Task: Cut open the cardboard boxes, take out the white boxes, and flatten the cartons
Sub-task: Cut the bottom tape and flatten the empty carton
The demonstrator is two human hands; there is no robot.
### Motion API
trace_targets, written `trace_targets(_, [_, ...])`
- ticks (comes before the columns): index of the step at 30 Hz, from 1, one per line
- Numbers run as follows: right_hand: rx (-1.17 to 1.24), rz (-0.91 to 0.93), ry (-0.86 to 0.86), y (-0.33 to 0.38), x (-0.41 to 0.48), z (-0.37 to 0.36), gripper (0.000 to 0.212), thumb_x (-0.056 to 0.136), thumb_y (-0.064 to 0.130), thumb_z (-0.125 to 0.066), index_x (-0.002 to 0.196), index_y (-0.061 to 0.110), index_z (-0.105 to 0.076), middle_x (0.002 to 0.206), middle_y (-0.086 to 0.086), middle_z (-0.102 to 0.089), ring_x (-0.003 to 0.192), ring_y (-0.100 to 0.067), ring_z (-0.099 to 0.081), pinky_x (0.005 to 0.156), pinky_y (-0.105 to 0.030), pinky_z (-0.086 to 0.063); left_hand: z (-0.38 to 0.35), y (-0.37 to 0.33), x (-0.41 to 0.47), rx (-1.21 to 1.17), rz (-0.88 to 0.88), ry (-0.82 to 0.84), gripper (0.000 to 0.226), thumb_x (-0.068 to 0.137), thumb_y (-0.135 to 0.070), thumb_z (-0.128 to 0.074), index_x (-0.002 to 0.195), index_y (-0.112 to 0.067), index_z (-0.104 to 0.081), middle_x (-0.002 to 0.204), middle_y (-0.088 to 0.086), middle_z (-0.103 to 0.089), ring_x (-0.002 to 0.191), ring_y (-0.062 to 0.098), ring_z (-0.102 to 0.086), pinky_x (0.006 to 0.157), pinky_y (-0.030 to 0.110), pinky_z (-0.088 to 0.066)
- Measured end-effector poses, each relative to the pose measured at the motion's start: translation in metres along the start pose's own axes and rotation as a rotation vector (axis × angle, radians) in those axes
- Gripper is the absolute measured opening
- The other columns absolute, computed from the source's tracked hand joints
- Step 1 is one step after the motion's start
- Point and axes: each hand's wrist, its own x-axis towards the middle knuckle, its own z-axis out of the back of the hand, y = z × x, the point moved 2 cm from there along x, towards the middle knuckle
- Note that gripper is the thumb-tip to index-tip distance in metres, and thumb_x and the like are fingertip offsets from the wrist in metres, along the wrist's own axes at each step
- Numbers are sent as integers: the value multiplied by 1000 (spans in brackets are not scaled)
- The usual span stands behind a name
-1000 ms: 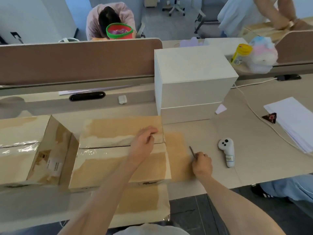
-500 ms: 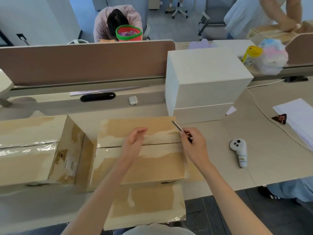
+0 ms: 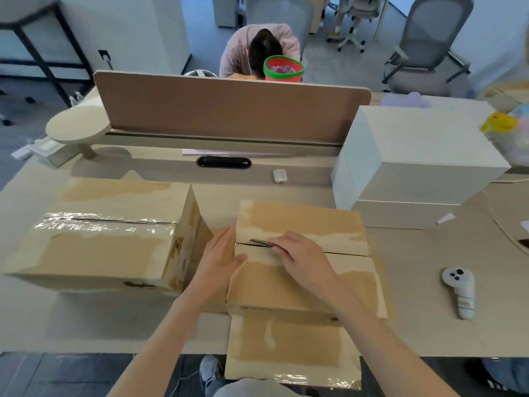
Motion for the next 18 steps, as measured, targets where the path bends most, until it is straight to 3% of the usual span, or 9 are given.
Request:
trace_targets(1, [-43,25,-7,6,4,-2,26,94,18,-55,115,21,-69,99,2,-64,96,-19,-60,78,-28,-43,0,2,-1,-64,35,29,77,87,-44,-67,152,-32,-27,152,-19,-28,142,6,-24,117,38,-26])
trace_targets(3, [-112,64,-21,16,11,-5,24,88,14,-60,108,20,-72,90,0,-65,86,-24,-63,71,-29,-44,0,3,-5,-225,128,105,74,89,-46,-65,151,-38,-25,146,-21,-38,133,4,-38,103,25,-40])
trace_targets(5, [-156,82,-7,20,16,-7,23,84,15,-59,101,20,-73,82,-1,-63,77,-27,-63,65,-33,-51,-2,1,-9,-272,156,143,66,92,-41,-62,149,-39,-29,138,-20,-48,122,2,-49,82,10,-44])
trace_targets(6, [-178,88,10,22,18,-9,23,84,18,-57,99,20,-74,80,-1,-63,74,-28,-63,62,-34,-53,-4,3,-9,-284,158,143,62,93,-41,-61,148,-39,-32,136,-19,-50,122,1,-49,79,8,-42])
trace_targets(12, [-249,106,94,29,23,-14,33,84,27,-44,96,19,-73,80,-1,-63,73,-28,-61,60,-39,-52,-5,4,-12,-317,152,122,60,92,-44,-60,147,-34,-37,124,-24,-53,126,-2,-44,97,18,-37])
trace_targets(15, [-282,124,93,30,27,-15,19,80,16,-60,93,19,-73,78,0,-61,70,-28,-60,57,-37,-51,-5,5,-12,-320,152,126,60,92,-44,-60,147,-35,-37,126,-21,-55,125,-1,-45,102,23,-39])
trace_targets(18, [-339,149,130,32,32,-16,19,73,10,-70,90,18,-73,77,0,-61,69,-27,-59,54,-35,-49,-5,6,-11,-314,142,123,62,92,-44,-59,148,-34,-35,131,-17,-54,125,-2,-44,108,30,-39])
